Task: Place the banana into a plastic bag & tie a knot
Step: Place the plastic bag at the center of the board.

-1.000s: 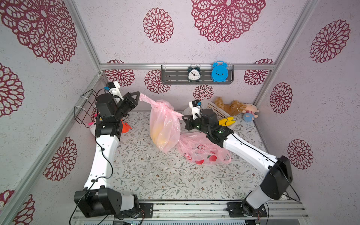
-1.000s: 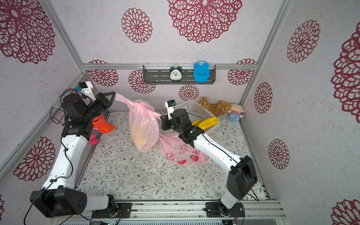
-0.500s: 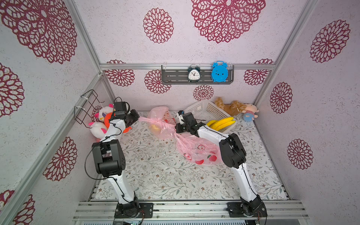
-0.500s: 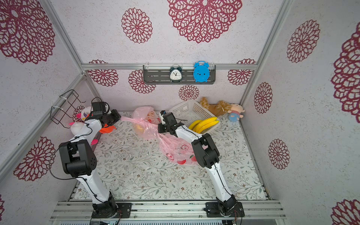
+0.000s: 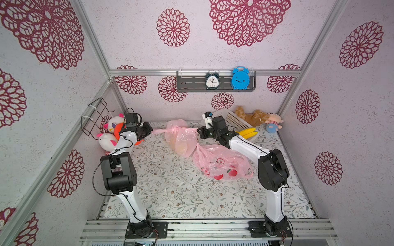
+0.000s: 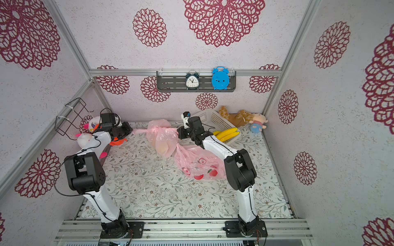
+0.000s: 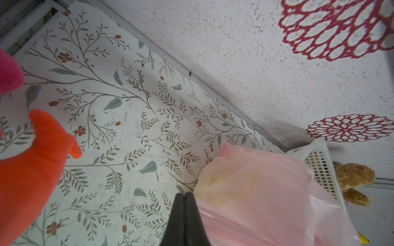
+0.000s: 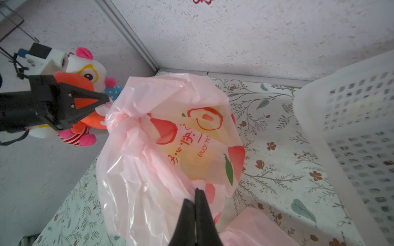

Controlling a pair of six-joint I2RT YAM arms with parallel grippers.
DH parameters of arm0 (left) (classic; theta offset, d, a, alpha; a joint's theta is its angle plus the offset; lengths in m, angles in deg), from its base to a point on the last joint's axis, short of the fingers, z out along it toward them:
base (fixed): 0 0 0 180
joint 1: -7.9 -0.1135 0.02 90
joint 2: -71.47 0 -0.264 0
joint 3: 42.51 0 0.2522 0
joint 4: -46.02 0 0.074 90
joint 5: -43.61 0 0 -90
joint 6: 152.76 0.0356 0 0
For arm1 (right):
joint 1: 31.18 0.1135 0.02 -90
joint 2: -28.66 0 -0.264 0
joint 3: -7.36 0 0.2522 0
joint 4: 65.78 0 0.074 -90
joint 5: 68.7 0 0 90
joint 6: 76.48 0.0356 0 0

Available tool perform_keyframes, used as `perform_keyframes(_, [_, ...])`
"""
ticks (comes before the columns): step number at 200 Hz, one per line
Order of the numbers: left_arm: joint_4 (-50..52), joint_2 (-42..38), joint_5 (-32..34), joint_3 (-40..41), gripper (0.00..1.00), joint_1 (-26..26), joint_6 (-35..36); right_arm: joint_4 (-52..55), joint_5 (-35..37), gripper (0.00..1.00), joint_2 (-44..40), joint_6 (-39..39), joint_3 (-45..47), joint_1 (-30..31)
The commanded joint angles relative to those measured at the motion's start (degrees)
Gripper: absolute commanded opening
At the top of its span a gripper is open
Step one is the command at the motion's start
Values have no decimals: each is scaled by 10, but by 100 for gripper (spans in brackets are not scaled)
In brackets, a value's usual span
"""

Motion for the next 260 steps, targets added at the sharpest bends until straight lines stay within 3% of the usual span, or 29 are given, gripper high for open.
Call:
perform_keyframes(1, [-17,9,85,-67,0,-57,12,-1,-38,0,8,-5,-63,-14])
perform_keyframes(48, [99,84,96,-279,0,-57,53,132,-56,0,97,-84,-282,61])
perform_keyframes(61, [128,110,104,-330,0,-60,64,160,-10,0,107,-85,-310,60])
perform_keyframes(76, [141,129,107,-363,0,-66,72,158,57,0,94,-87,-291,57])
perform_keyframes(109, [157,159,113,-401,0,-71,91,172,102,0,102,-90,-280,54])
perform_keyframes(139, [157,185,127,-405,0,-71,100,213,107,0,150,-75,-274,49])
perform_keyframes(165, [155,191,128,-407,0,-71,106,165,126,0,101,-65,-181,55])
perform_keyframes(202, [173,205,126,-454,0,-71,108,182,166,0,42,-84,-196,66])
perform_keyframes(231, [179,212,132,-486,0,-72,107,129,173,0,-3,-86,-155,70])
perform_keyframes(260, [173,236,133,-504,0,-71,103,115,148,0,49,-69,-145,69])
